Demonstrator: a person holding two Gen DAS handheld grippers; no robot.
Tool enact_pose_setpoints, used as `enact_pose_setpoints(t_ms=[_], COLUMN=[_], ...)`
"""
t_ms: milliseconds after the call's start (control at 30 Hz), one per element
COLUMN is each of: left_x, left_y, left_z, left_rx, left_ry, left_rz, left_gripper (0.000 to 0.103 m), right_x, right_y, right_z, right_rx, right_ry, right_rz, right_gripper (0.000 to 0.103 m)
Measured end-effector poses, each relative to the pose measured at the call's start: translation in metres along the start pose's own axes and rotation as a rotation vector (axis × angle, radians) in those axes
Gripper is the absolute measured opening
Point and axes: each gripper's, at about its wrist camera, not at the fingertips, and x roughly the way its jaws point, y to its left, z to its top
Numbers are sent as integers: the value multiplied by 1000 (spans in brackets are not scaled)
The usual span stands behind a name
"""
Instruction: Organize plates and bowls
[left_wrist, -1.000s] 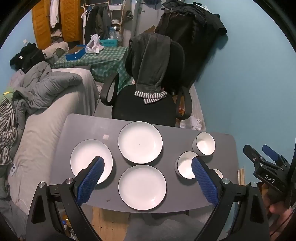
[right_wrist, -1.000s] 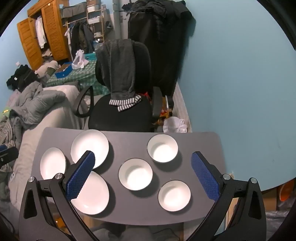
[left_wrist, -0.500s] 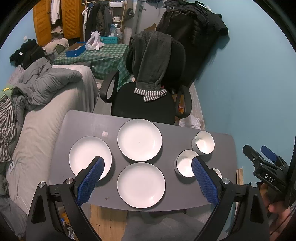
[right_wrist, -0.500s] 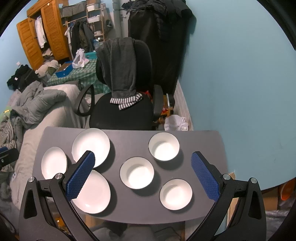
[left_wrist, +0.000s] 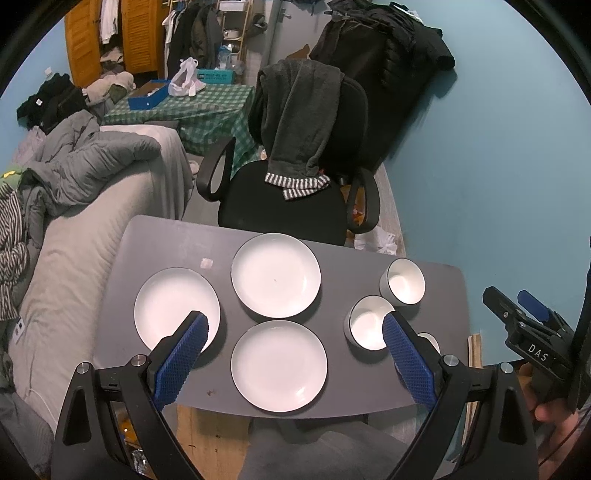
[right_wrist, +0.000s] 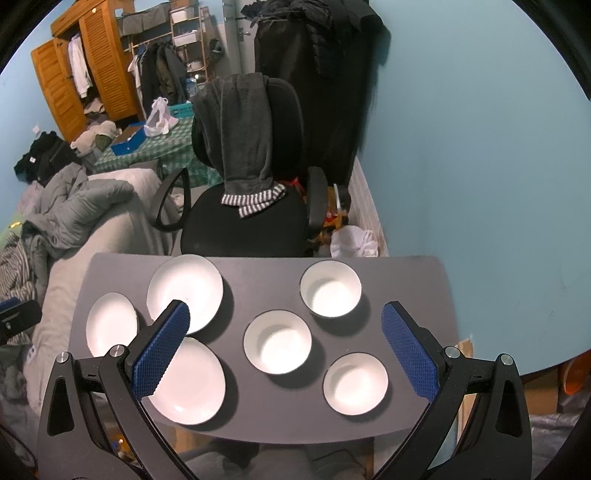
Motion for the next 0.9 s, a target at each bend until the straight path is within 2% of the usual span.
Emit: enact_pose_setpoints(t_ms=[900], left_x=[3], left_y=[9], left_z=[-7], left_rx=[-8], left_ry=[-4], left_rz=[7], left_gripper=[96], right_x=[-3], right_y=[21], right_z=[-12], right_rx=[5], right_ry=[-3], right_rz=[13], right_gripper=[102])
